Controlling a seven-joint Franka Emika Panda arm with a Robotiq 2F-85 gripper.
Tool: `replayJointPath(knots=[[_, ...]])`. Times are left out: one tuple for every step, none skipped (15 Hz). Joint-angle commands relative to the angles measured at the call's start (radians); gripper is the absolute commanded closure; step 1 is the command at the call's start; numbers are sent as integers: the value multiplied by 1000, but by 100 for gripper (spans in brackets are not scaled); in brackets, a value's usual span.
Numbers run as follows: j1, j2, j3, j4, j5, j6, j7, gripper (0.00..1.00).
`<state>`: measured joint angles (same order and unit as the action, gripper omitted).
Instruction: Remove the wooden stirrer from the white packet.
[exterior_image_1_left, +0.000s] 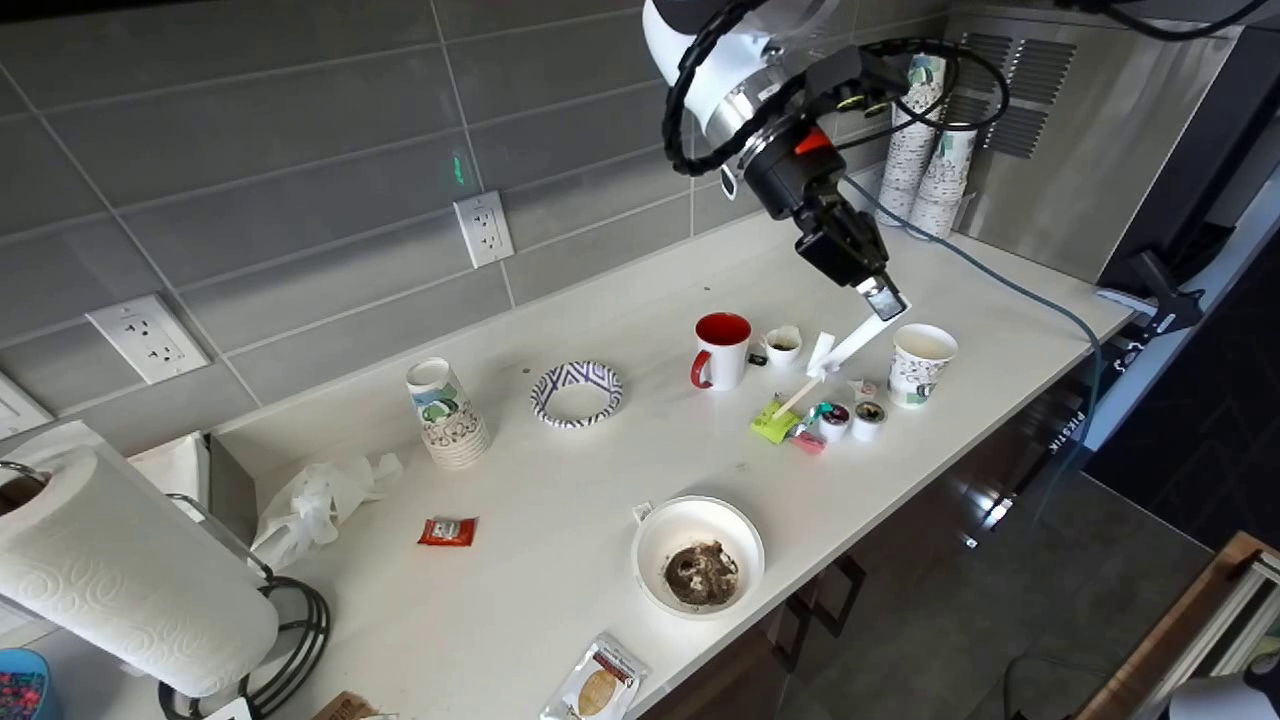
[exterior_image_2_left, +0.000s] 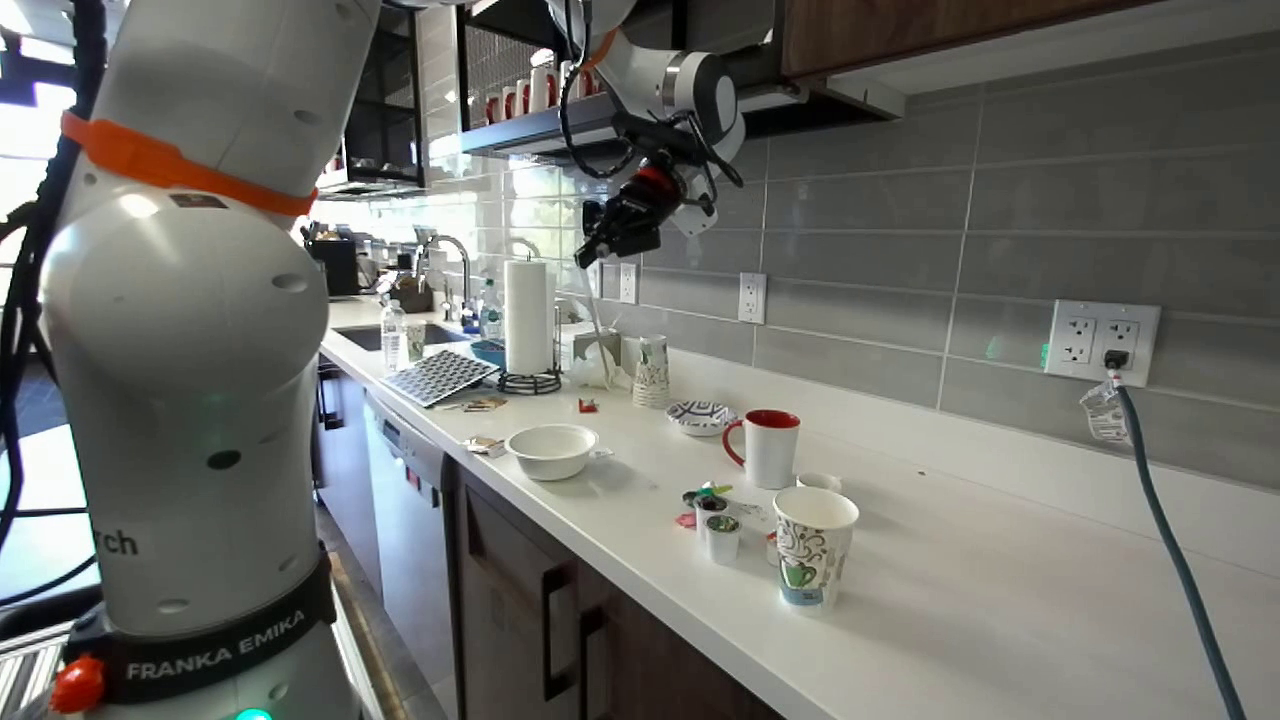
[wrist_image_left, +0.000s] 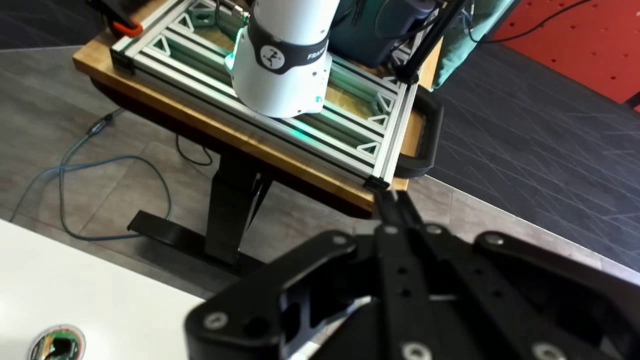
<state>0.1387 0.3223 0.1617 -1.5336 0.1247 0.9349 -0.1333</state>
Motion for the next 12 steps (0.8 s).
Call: replayJointPath(knots=[[20,15,-12,33,50,-62,111,100],[22,13,-14,32,64,-67,139,100],[25,11,-16,34,74,-72,170,100],[27,6,-19,33,89,-71,205,100],[30,5,-22,34,102,-70,235,100],[25,4,-16,36,130,-55,211,100],[27,2,-16,37,141,-53,220,100],[29,-5,-23,37,145,-56,252,100],[34,-3,-30,39,151,-75,310,100],[31,2,-22,41,164,-64,269,100],[29,-1,-18,40,173,-49,240,100],[37,1,-28,46,169,-81,316,100]])
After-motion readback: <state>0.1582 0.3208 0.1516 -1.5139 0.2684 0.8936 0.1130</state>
